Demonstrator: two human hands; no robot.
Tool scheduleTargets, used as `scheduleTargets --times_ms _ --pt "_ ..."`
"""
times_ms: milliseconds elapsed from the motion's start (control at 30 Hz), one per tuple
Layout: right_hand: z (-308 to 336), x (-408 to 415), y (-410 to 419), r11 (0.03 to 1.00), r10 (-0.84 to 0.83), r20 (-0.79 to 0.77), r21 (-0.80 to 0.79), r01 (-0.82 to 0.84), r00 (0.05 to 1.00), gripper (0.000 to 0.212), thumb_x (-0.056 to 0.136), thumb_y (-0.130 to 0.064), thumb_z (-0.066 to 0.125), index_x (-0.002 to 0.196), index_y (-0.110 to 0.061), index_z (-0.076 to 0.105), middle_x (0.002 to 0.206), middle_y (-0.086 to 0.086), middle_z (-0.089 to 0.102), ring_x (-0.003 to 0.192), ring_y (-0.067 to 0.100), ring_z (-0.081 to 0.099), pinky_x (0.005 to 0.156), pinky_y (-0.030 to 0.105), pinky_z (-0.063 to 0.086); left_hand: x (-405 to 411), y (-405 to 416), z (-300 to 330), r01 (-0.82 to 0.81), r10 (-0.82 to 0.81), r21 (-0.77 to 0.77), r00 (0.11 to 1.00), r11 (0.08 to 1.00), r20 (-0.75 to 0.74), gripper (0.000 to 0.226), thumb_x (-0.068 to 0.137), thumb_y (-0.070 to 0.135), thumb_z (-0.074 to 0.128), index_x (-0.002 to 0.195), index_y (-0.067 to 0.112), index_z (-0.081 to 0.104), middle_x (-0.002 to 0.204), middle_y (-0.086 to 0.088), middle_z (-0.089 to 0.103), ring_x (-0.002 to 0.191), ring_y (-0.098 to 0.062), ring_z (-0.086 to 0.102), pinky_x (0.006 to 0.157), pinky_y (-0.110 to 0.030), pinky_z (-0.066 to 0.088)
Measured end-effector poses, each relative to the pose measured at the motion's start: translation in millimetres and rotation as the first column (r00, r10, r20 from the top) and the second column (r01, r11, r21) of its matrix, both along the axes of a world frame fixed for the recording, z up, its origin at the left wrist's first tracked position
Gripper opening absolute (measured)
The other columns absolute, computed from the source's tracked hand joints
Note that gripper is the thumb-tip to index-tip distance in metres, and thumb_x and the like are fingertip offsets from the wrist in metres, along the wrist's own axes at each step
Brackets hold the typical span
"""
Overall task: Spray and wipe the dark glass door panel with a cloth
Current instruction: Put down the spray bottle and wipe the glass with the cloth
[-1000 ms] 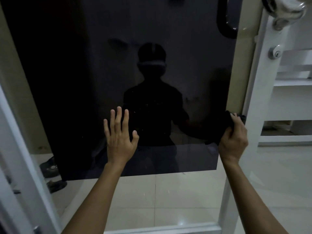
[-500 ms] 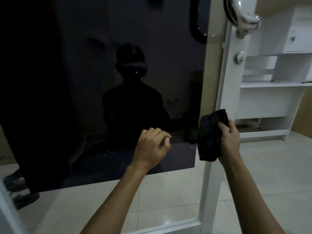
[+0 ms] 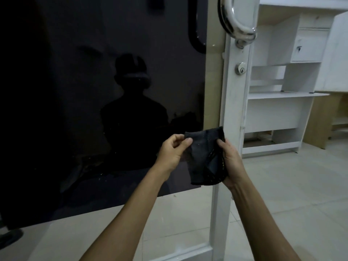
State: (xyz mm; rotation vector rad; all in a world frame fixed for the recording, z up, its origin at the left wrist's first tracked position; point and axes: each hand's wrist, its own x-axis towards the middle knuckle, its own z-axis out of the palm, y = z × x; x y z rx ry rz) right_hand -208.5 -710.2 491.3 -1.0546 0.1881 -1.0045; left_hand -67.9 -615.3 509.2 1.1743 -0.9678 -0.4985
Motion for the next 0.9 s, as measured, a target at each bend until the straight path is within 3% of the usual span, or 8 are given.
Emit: scheduleTargets --times_ms 133,267,367,500,567,733,833,900 --pt "-4 -11 -7 0.989 -0.097 -0.118 -0.119 0.083 0.988 0.024 0.103 -0.010 0.052 0.125 -0.008 0.061 0.114 0.010 0.071 0.107 0.027 0.066 0.083 0.037 0.059 5 6 11 0.086 -0.087 -0.006 0.988 0.996 -0.128 0.019 0.095 0.011 0.066 0.114 0.011 0.064 0.096 -0.004 0.073 0.085 -0.014 0.071 0.072 -0.021 0.057" --pt "1 -19 -10 0.974 -0.115 -0.235 -0.219 0.063 0.965 0.025 0.106 -0.013 0.047 0.126 -0.017 0.062 0.117 0.007 0.070 0.108 0.024 0.067 0.082 0.034 0.058 7 15 22 0.146 -0.147 0.081 0.989 0.986 0.012 0.010 0.098 0.014 0.063 0.100 0.007 0.070 0.084 0.003 0.074 0.075 -0.006 0.070 0.067 -0.017 0.055" --pt "9 -23 -7 0.972 -0.025 -0.236 -0.232 -0.031 0.971 0.029 0.099 -0.028 0.058 0.124 -0.016 0.064 0.110 0.006 0.072 0.099 0.019 0.069 0.080 0.030 0.057 8 18 28 0.120 -0.123 0.072 0.992 0.990 0.029 0.017 0.098 0.013 0.063 0.109 0.001 0.067 0.088 0.001 0.072 0.077 -0.006 0.069 0.067 -0.016 0.055" --pt "18 -20 -8 0.930 -0.176 -0.195 -0.355 0.098 0.965 0.017 0.102 -0.022 0.058 0.112 -0.014 0.068 0.089 -0.006 0.072 0.083 0.009 0.067 0.068 0.023 0.057 14 20 31 0.070 -0.077 0.091 0.994 0.993 0.076 0.024 0.098 0.020 0.064 0.112 0.000 0.067 0.091 -0.001 0.070 0.080 -0.007 0.068 0.069 -0.017 0.055" --pt "19 -18 -12 0.879 -0.284 -0.185 -0.443 0.178 0.941 0.015 0.103 -0.020 0.058 0.111 -0.013 0.069 0.088 -0.008 0.072 0.082 0.007 0.068 0.069 0.026 0.058 17 20 31 -0.004 -0.023 0.129 0.978 0.992 0.207 0.020 0.097 0.024 0.067 0.105 0.005 0.069 0.090 -0.002 0.068 0.080 -0.006 0.065 0.066 -0.017 0.052" --pt "-9 -16 -30 0.579 -0.717 -0.149 -0.672 0.463 0.681 0.007 0.100 -0.028 0.064 0.100 -0.029 0.071 0.090 -0.004 0.060 0.082 0.013 0.060 0.068 0.022 0.052 14 5 15 -0.196 0.080 0.147 0.821 0.969 0.566 0.009 0.090 0.023 0.076 0.093 0.016 0.072 0.087 -0.002 0.071 0.073 -0.005 0.061 0.070 -0.020 0.049" --pt "-22 -4 -33 0.487 -0.805 -0.061 -0.637 0.598 0.590 0.007 0.100 -0.024 0.064 0.100 -0.027 0.070 0.070 -0.008 0.056 0.065 0.009 0.054 0.061 0.028 0.049 11 -6 6 -0.386 0.216 0.066 0.641 0.920 0.736 0.011 0.088 0.032 0.077 0.093 0.024 0.071 0.090 0.007 0.062 0.077 -0.008 0.058 0.072 -0.030 0.050" --pt "-22 8 -30 0.451 -0.831 0.015 -0.568 0.689 0.556 0.008 0.101 -0.019 0.062 0.102 -0.021 0.070 0.073 -0.012 0.062 0.067 0.006 0.058 0.062 0.026 0.050 7 -11 8 -0.462 0.292 -0.012 0.540 0.887 0.790 0.012 0.089 0.038 0.074 0.094 0.027 0.069 0.092 0.011 0.057 0.079 -0.011 0.058 0.070 -0.033 0.049"
